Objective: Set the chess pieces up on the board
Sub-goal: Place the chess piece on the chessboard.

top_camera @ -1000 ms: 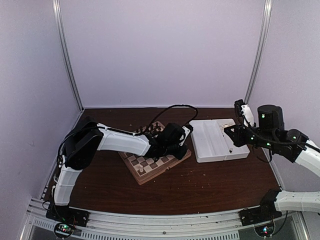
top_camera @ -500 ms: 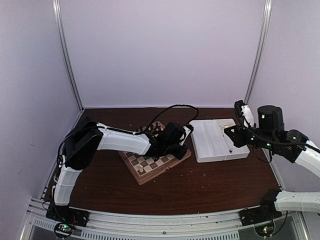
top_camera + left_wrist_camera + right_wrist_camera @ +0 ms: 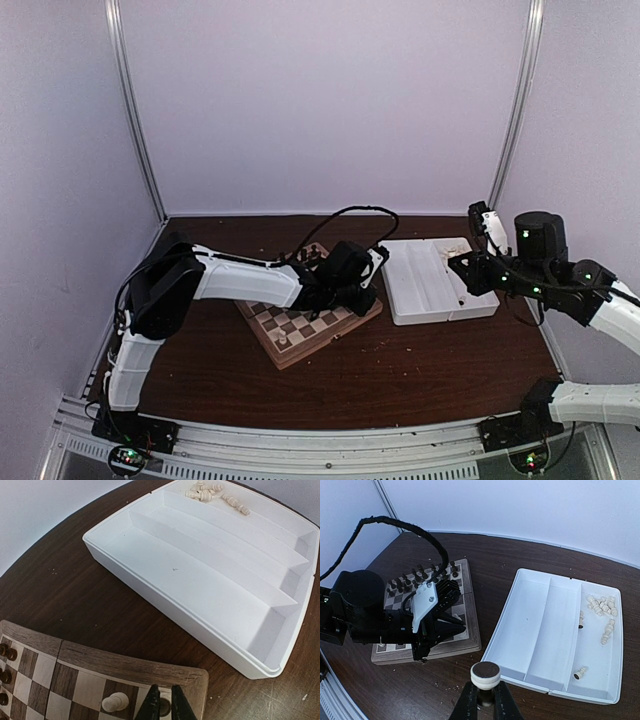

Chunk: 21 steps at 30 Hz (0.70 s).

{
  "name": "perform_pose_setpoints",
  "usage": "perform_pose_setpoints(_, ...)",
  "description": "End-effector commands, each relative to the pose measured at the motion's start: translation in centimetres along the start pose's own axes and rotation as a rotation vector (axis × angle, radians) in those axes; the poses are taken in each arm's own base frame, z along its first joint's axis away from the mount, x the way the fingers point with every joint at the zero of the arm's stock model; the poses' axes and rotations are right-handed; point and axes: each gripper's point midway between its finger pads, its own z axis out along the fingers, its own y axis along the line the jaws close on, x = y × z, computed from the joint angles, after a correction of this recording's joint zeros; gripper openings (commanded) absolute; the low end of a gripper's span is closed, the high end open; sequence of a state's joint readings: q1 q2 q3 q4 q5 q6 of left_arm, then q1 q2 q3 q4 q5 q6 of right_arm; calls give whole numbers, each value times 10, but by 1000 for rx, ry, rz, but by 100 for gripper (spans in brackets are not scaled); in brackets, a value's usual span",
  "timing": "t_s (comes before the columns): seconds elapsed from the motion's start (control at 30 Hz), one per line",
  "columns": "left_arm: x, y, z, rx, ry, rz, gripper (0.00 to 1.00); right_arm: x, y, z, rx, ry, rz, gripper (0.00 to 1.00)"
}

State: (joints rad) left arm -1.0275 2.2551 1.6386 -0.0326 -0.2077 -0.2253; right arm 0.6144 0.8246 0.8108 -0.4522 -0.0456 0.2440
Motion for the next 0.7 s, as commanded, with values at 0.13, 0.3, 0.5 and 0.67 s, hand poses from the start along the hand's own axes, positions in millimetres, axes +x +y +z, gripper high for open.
perform_pose_setpoints(0.13,6,3,3,-6,26,11,18,0,-2,0,-3,-13,22,0)
perform_pose_setpoints(0.3,5,3,3,0,24,8,33,0,-1,-1,-7,-13,24,0)
perform_pose_setpoints(0.5,6,4,4,-7,25,10,32,0,-2,-2,-5,-16,25,0)
perform_pose_setpoints(0.67,9,4,6,-13,31,14,32,1,-2,-1,-7,-13,27,0)
